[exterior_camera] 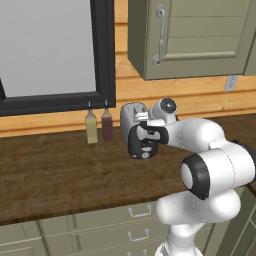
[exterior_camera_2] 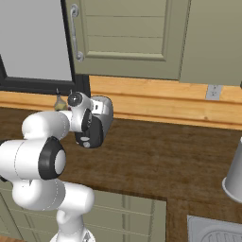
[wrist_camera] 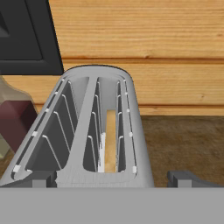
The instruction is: Start the toaster. Once the lever pops up, take the bread to the plate on the dining counter.
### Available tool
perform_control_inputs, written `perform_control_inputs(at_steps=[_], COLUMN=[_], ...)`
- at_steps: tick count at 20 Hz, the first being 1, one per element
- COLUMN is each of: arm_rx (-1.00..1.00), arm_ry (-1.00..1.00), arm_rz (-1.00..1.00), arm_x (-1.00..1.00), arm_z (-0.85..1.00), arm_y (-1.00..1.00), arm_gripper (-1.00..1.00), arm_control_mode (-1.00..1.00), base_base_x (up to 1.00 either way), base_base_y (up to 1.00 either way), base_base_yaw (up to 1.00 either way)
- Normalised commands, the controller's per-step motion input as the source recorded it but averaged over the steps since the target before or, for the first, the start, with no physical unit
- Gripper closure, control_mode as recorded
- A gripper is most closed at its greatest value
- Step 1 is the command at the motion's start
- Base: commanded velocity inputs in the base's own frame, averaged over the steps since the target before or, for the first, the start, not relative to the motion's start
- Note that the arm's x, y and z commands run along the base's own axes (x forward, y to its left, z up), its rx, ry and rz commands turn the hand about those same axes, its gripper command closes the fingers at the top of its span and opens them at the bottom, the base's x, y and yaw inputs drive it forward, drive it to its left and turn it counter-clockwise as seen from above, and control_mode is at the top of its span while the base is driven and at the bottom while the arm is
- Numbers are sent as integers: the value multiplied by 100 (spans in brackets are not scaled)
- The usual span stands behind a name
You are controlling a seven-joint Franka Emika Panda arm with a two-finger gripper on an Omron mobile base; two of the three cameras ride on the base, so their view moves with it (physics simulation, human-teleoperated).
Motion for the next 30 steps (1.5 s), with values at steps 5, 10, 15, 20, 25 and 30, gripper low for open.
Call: perform_control_inputs(at_steps=[5,10,15,20,25,30], arm_rx=[0,0,0,0,0,0], arm_ry=[0,0,0,0,0,0], arm_rz=[0,0,0,0,0,0], arm_x=[0,0,0,0,0,0], arm_z=[0,0,0,0,0,0], arm_y=[0,0,0,0,0,0], arm_gripper=[-100,-100,-100,-100,-100,-100], arm_control_mode=[-100,-100,-100,-100,-100,-100], base_base_x=[0,0,0,0,0,0], base_base_y=[0,0,0,0,0,0], base_base_yaw=[0,0,0,0,0,0])
